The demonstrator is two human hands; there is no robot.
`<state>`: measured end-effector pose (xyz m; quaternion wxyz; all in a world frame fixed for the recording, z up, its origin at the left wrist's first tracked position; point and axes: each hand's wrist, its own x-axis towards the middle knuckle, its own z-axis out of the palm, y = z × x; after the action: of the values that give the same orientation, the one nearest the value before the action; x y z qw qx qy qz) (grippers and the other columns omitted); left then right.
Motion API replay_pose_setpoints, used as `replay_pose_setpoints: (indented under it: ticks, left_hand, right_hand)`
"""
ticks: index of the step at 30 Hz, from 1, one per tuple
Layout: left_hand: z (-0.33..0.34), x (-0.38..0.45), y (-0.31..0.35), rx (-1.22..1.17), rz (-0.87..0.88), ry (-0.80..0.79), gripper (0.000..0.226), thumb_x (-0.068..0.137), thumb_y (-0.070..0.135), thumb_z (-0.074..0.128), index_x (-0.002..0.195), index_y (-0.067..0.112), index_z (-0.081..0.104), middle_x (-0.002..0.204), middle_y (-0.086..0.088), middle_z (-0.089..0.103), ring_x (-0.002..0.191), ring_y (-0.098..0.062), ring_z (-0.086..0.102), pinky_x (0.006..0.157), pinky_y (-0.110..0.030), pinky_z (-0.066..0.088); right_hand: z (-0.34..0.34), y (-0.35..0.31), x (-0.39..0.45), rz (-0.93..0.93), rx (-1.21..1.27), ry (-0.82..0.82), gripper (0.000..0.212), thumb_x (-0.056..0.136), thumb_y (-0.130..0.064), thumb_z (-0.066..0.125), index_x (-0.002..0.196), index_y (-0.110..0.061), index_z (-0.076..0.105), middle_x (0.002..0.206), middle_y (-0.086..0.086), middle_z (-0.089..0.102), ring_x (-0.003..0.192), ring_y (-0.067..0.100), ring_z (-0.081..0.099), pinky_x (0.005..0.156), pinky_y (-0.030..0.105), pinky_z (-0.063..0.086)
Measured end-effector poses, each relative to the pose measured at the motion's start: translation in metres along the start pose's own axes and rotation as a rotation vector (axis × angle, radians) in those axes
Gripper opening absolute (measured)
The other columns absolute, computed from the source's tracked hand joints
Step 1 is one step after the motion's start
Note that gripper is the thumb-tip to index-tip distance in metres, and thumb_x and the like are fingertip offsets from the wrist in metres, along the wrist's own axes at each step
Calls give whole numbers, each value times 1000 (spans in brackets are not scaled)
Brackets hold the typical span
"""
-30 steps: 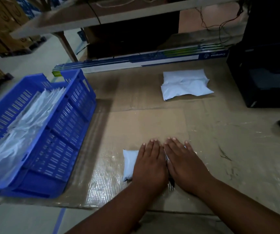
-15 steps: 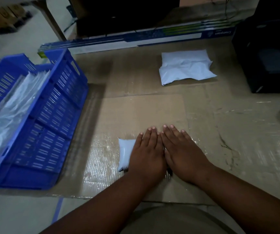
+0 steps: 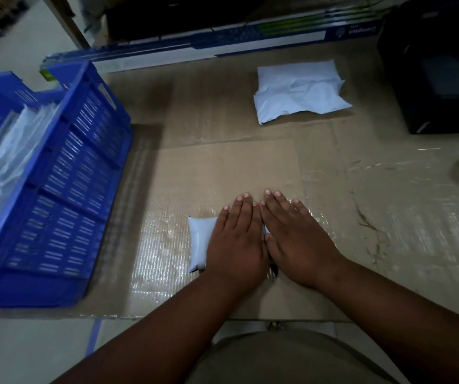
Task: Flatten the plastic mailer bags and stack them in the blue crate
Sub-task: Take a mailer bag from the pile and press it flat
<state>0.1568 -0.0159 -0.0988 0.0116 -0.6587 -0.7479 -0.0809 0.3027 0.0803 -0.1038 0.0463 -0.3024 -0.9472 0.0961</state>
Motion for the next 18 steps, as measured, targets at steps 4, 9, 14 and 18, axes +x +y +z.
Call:
replay_pose_setpoints:
  ticks: [4, 9, 14, 18]
  left_hand:
    - [-5, 2, 1, -6, -12, -9, 67, 99, 36, 37, 157, 4, 44, 165, -19, 37, 156, -34, 31, 126, -53, 27]
    - [-15, 1, -1, -24, -13, -65, 67, 95, 37, 39, 150, 3, 53, 158, -21, 48, 147, -35, 46, 118, -54, 41]
    - [-24, 1, -9, 27, 23, -108, 66, 86, 40, 53, 136, -1, 65, 142, -23, 62, 133, -40, 60, 111, -56, 47]
    - [-33, -15, -14, 66, 18, -24, 61, 90, 38, 51, 136, 0, 65, 141, -21, 63, 134, -39, 59, 114, -55, 45]
  right_hand:
    - [-3, -1, 2, -5, -34, -7, 69, 103, -42, 23, 166, -15, 26, 176, 6, 14, 163, 21, 9, 131, 46, 14]
    - [-6, -3, 2, 3, -96, -24, 68, 105, -44, 23, 165, -14, 30, 174, 8, 21, 161, 23, 19, 131, 44, 14]
    - [-11, -6, 2, 14, -138, 25, 61, 101, -44, 37, 148, -13, 58, 159, 10, 51, 147, 26, 49, 118, 51, 22]
    - [-26, -24, 5, -49, -79, 150, 56, 99, -39, 43, 146, -14, 59, 156, 9, 54, 145, 24, 51, 122, 42, 36]
